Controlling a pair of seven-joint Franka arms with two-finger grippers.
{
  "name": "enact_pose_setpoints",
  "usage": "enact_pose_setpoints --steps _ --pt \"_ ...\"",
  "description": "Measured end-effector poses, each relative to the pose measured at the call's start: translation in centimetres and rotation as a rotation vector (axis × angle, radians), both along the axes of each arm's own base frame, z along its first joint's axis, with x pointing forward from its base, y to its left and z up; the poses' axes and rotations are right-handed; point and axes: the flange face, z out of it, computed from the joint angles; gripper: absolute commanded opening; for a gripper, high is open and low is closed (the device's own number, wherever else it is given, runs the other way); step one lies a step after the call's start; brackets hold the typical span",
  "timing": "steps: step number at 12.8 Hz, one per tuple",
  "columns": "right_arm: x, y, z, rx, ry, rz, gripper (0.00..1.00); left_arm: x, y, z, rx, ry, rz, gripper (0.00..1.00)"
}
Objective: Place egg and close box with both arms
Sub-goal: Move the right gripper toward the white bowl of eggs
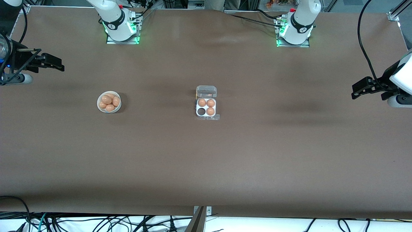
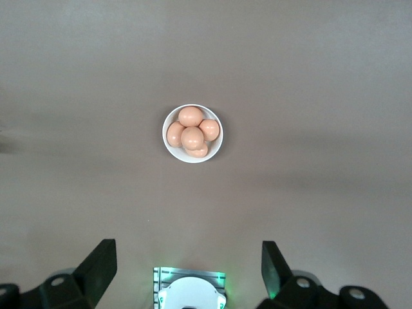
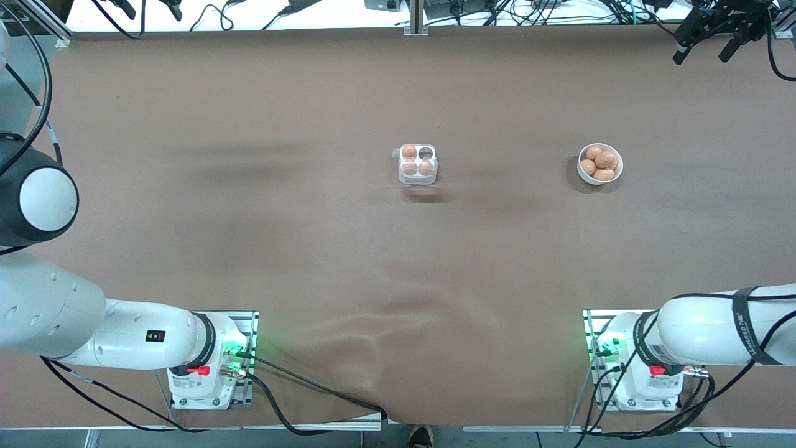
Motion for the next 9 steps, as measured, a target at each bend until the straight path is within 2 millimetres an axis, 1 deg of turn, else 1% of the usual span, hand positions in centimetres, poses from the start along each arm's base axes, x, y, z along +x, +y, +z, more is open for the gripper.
enact_pose_setpoints --steps 2,4,6,9 --pt "0.0 0.0 0.4 0.0 -0.007 -0.001 1.0 0.0 -0.1 0.0 -0.009 0.0 0.0 1.0" --pt "-0.1 0.0 -0.4 0.0 0.006 -0.002 1.0 0.0 -0.1 0.0 -0.009 0.0 0.001 1.0" --pt "0.0 0.0 -2.4 0.0 0.013 -0.003 1.0 0.0 0.0 0.0 -0.009 0.0 0.003 1.0" --pt "-0.3 0.0 -7.1 0.0 0.005 -0.004 1.0 0.1 0.1 -0.2 -0.009 0.003 0.003 1.0"
